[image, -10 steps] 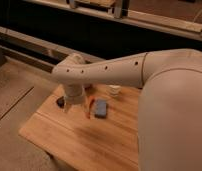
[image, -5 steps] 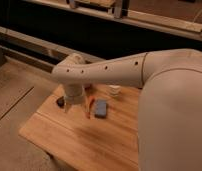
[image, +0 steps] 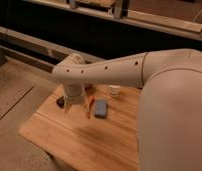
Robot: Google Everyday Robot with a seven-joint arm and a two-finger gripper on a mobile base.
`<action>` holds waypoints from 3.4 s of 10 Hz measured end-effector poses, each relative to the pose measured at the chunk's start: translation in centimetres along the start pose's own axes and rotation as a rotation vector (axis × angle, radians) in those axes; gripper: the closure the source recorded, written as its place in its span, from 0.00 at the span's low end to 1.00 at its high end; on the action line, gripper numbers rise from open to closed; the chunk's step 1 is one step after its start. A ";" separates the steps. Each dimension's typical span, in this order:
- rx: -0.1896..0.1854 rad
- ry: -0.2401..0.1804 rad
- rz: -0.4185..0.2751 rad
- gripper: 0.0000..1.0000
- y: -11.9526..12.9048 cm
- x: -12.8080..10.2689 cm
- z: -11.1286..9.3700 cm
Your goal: Pick up the ceramic cup
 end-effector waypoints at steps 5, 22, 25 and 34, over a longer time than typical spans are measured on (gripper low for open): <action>-0.012 -0.003 0.020 0.35 0.4 -0.7 -0.4; -0.006 -0.023 0.399 0.35 -16.1 -8.3 -8.6; -0.023 -0.020 0.457 0.35 -16.7 -9.1 -8.6; -0.003 -0.029 0.660 0.35 -23.6 -13.0 -9.0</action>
